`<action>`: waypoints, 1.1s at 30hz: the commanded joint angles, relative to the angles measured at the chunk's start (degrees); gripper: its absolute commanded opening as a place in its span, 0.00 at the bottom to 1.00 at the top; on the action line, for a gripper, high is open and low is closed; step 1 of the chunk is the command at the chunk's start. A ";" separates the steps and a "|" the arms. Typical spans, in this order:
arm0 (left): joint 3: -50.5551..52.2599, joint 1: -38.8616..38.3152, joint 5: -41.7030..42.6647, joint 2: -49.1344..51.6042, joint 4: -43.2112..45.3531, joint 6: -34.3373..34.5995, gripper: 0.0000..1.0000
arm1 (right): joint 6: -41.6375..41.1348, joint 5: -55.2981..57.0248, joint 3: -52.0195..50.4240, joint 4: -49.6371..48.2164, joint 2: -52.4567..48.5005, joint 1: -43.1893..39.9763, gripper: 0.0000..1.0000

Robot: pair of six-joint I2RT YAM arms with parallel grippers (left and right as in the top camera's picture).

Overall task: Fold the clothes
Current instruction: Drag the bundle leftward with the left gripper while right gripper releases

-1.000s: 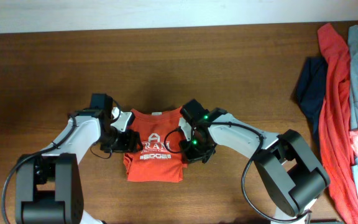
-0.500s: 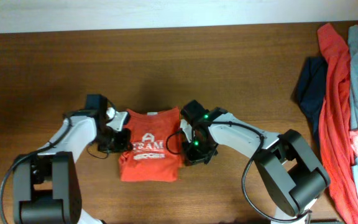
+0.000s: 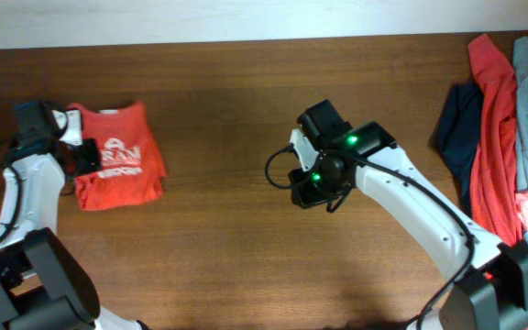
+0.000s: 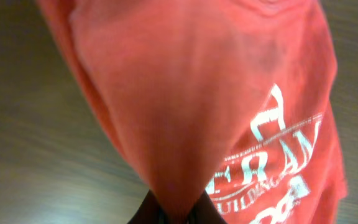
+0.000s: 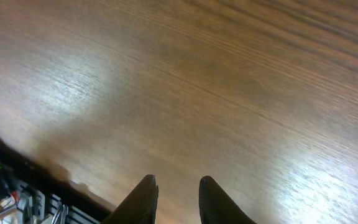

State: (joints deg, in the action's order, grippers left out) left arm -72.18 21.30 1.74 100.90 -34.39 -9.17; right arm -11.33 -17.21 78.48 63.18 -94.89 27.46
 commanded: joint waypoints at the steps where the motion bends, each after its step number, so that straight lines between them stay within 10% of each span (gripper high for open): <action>1: -0.83 3.69 -5.64 0.74 4.15 -2.56 0.00 | 1.53 1.42 0.72 1.60 2.19 -0.96 0.28; 17: -0.85 9.99 -6.25 12.24 15.19 -6.16 0.04 | 1.66 1.40 0.72 3.76 2.40 -0.96 0.28; 19: -0.85 11.28 -6.95 12.41 16.46 -6.14 0.13 | 1.64 1.40 0.72 3.72 2.40 -0.96 0.28; 22: -1.70 13.38 -7.39 12.39 17.14 -5.97 0.99 | 1.66 1.40 0.72 3.67 2.40 -0.96 0.28; 33: -25.49 14.36 14.40 12.33 -6.19 5.11 0.99 | 1.70 2.75 0.72 3.30 2.38 -0.96 0.29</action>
State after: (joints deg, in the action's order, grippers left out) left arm -91.53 36.86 4.23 113.16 -37.58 -8.82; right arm -10.24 -16.25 78.48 66.59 -93.80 26.85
